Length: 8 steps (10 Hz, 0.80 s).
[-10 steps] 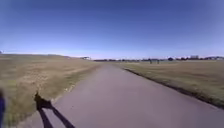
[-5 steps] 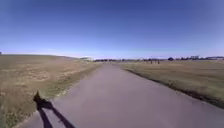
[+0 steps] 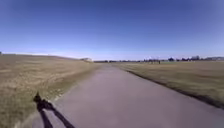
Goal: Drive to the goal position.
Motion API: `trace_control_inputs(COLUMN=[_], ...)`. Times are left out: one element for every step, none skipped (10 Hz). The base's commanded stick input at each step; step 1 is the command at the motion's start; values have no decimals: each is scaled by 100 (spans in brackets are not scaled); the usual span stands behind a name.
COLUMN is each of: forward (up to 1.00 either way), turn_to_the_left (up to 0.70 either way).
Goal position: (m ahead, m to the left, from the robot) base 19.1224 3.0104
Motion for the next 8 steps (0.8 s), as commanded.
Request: trace_control_inputs(forward=[70,70,70,70,70,70,70,70], turn_to_the_left=[-19,0,0,0,0,0,0,0])
